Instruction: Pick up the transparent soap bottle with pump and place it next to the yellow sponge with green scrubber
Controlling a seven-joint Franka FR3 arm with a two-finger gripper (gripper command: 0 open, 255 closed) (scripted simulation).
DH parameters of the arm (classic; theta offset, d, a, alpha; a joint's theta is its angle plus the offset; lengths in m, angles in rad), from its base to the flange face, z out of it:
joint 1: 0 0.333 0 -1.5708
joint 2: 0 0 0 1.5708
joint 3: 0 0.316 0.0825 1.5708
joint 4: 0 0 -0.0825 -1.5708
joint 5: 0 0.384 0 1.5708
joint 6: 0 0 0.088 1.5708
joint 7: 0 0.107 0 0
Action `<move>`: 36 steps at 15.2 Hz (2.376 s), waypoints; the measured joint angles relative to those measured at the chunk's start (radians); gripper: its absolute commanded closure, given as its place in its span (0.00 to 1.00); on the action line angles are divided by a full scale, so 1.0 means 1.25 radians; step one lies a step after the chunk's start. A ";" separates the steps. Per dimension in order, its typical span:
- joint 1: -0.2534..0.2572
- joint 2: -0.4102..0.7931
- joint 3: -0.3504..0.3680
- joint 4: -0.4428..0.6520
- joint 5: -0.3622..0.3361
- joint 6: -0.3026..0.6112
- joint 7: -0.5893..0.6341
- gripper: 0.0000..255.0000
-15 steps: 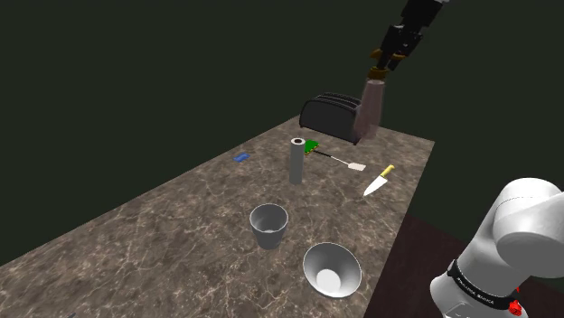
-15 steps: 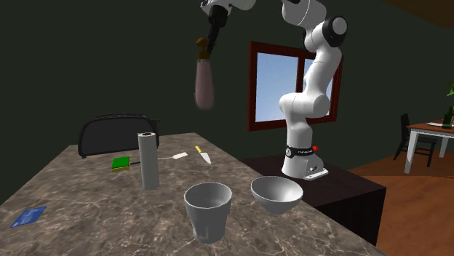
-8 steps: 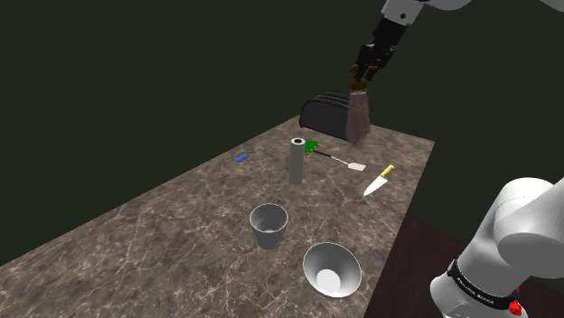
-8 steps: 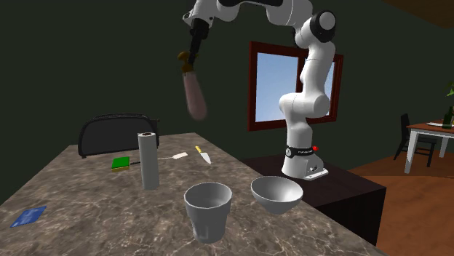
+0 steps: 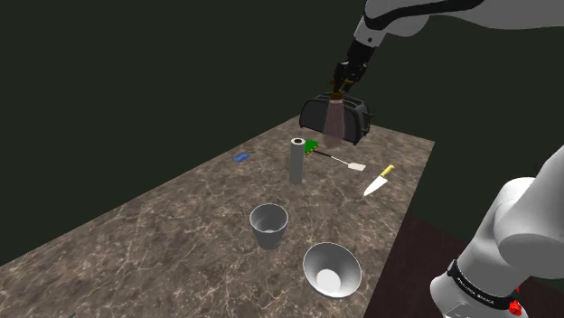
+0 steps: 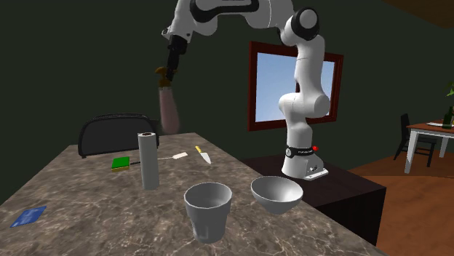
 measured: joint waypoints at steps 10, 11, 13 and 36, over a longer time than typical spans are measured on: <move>-0.036 0.306 -0.020 0.206 0.144 0.064 -0.095 1.00; -0.040 0.329 -0.018 0.221 0.153 0.069 -0.099 1.00; -0.044 0.346 -0.016 0.225 0.162 0.080 -0.107 1.00; -0.046 0.379 -0.003 0.122 0.199 0.210 -0.149 0.00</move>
